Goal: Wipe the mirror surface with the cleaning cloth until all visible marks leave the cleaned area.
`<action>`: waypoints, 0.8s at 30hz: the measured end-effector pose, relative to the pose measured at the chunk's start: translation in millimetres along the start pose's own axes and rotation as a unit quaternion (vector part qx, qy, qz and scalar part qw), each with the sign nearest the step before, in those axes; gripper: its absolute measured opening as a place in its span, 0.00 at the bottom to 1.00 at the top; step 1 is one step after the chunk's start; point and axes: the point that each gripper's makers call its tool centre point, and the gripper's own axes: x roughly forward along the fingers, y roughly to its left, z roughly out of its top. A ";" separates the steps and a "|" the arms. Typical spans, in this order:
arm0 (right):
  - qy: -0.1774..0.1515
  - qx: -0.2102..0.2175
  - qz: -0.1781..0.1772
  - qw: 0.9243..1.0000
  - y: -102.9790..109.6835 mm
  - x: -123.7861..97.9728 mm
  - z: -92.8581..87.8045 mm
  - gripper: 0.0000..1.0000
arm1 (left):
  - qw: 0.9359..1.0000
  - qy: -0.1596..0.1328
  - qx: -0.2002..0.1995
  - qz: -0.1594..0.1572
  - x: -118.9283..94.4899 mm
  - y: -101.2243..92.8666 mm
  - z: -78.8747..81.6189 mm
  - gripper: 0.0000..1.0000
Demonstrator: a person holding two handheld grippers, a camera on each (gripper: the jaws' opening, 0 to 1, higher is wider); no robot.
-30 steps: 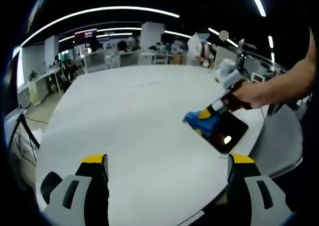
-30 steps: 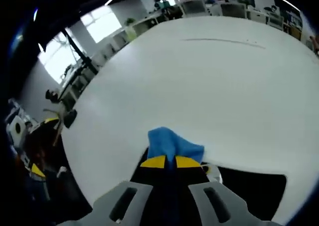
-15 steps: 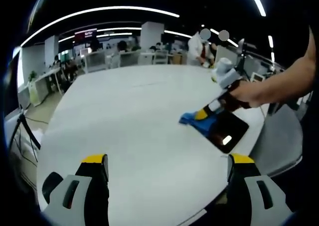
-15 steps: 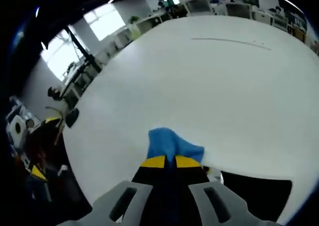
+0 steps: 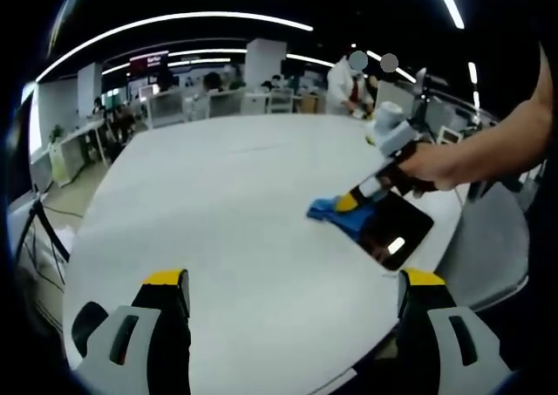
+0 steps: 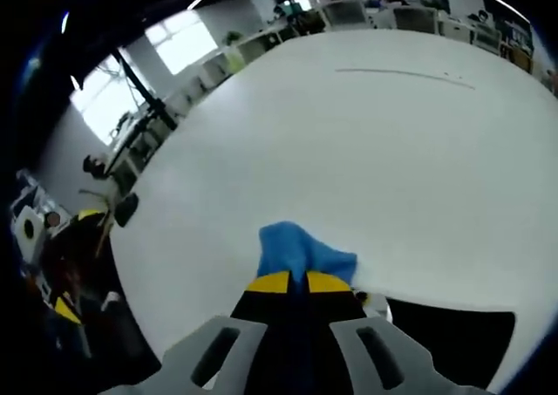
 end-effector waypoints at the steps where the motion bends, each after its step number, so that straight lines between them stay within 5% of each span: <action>1: 0.001 -0.001 0.001 1.000 0.9 -0.6 -1.6 0.00 | 1.000 0.000 0.000 0.000 0.1 0.3 -0.2 1.00; 14: 0.015 0.008 0.020 1.000 10.9 -8.8 -19.1 0.00 | 0.999 0.024 0.009 -0.019 11.8 -2.8 -1.4 1.00; 24: 0.027 0.015 0.029 0.999 19.9 -15.9 -35.3 0.00 | 1.000 0.003 0.010 0.001 8.1 -1.6 9.3 1.00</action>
